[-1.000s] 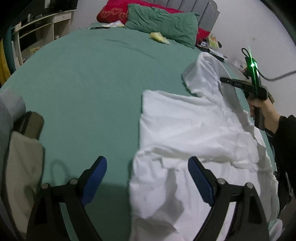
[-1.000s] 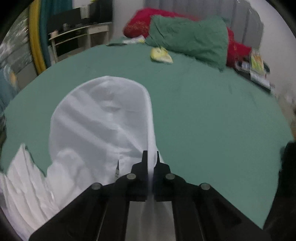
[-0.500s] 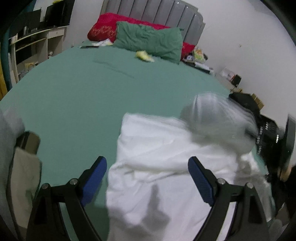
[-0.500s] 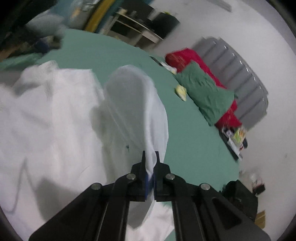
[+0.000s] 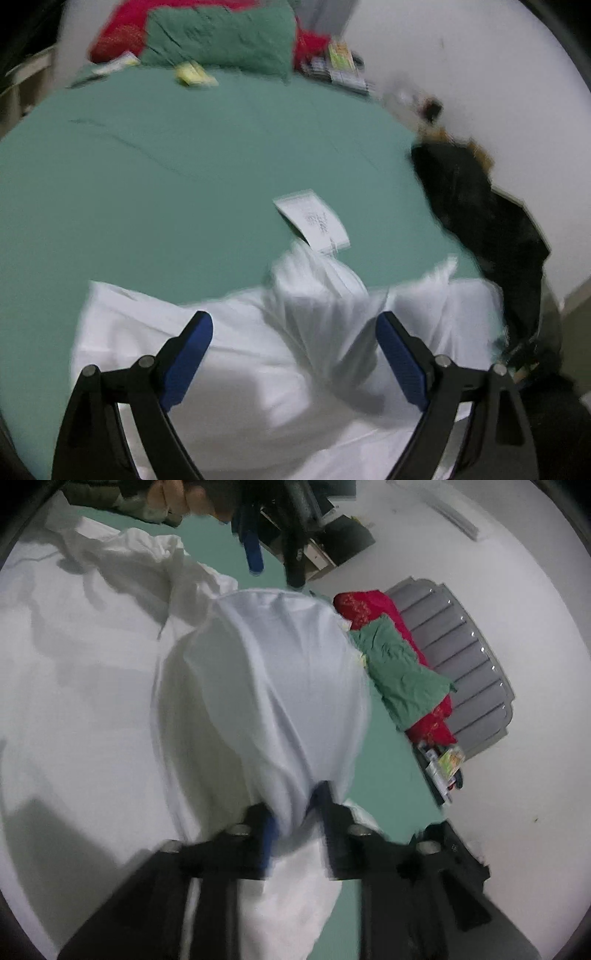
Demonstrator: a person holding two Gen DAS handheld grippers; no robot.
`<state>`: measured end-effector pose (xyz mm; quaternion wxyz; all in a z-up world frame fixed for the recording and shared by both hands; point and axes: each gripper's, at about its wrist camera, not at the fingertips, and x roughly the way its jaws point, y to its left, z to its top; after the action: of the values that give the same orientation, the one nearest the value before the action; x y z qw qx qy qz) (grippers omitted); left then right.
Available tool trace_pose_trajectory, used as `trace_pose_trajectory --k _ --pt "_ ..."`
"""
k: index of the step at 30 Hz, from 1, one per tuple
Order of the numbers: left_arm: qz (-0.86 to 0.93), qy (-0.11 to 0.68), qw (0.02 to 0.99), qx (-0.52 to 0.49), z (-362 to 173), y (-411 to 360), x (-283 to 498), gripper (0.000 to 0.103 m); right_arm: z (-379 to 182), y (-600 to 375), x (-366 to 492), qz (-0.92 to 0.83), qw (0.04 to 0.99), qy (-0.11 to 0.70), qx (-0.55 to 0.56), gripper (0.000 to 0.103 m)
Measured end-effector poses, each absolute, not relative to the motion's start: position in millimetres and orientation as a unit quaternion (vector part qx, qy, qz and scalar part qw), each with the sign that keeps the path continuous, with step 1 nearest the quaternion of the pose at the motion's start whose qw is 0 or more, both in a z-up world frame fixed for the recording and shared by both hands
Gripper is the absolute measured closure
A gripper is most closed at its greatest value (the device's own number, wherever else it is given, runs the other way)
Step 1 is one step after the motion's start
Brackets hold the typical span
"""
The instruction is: Fold large clothes
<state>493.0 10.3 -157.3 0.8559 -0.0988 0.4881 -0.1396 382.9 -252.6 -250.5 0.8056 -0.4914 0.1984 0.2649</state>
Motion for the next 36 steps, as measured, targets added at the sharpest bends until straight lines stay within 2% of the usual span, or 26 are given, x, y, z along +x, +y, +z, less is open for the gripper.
trace_pose_trajectory --k 2,4,7,10,13,14,15,16,17,18,23,28,29,31,33,36 --pt "-0.142 0.490 0.856 -0.085 -168 -5 492 0.013 -239 -267 382 0.273 0.811 0.218 -0.469 0.037" --pt "-0.154 0.493 0.852 -0.078 -175 -17 488 0.013 -217 -283 382 0.283 0.833 0.231 -0.416 0.035" --pt "-0.156 0.496 0.852 -0.059 -185 -30 483 0.013 -182 -302 405 0.311 0.868 0.254 -0.291 0.025" --pt "-0.155 0.517 0.840 -0.050 -193 -41 476 0.013 -174 -298 434 0.354 0.868 0.296 -0.180 0.024" --pt "-0.162 0.515 0.840 -0.062 -179 -33 472 0.013 -189 -265 444 0.388 0.838 0.319 -0.212 0.024" --pt "-0.165 0.508 0.842 -0.070 -171 -29 470 0.013 -198 -255 445 0.399 0.823 0.330 -0.232 0.032" --pt "-0.166 0.500 0.846 -0.081 -161 -23 471 0.013 -210 -243 441 0.414 0.801 0.346 -0.259 0.051" --pt "-0.165 0.491 0.850 -0.097 -148 -17 474 0.013 -214 -236 438 0.423 0.789 0.351 -0.274 0.066" --pt "-0.165 0.486 0.852 -0.108 -140 -14 478 0.013 -216 -230 435 0.426 0.781 0.353 -0.289 0.090" --pt "-0.166 0.484 0.852 -0.114 -135 -13 482 0.013 -213 -225 433 0.425 0.778 0.347 -0.306 0.094" --pt "-0.171 0.502 0.836 -0.140 -119 -24 511 0.013 -178 -193 407 0.376 0.756 0.226 -0.485 0.097" --pt "-0.129 0.502 0.847 -0.118 -113 -21 515 0.014 -190 -176 403 0.301 0.701 0.114 -0.637 0.097" --pt "-0.122 0.504 0.848 -0.110 -116 -18 514 0.018 -199 -177 405 0.286 0.694 0.100 -0.653 0.097" --pt "-0.104 0.518 0.844 -0.090 -129 -14 508 0.048 -214 -178 410 0.245 0.699 0.082 -0.667 0.097" --pt "-0.097 0.532 0.836 -0.088 -143 -4 498 0.060 -234 -183 419 0.214 0.723 0.112 -0.648 0.097" --pt "-0.080 0.560 0.821 -0.078 -178 7 481 0.062 -265 -194 412 0.197 0.752 0.154 -0.611 0.096"
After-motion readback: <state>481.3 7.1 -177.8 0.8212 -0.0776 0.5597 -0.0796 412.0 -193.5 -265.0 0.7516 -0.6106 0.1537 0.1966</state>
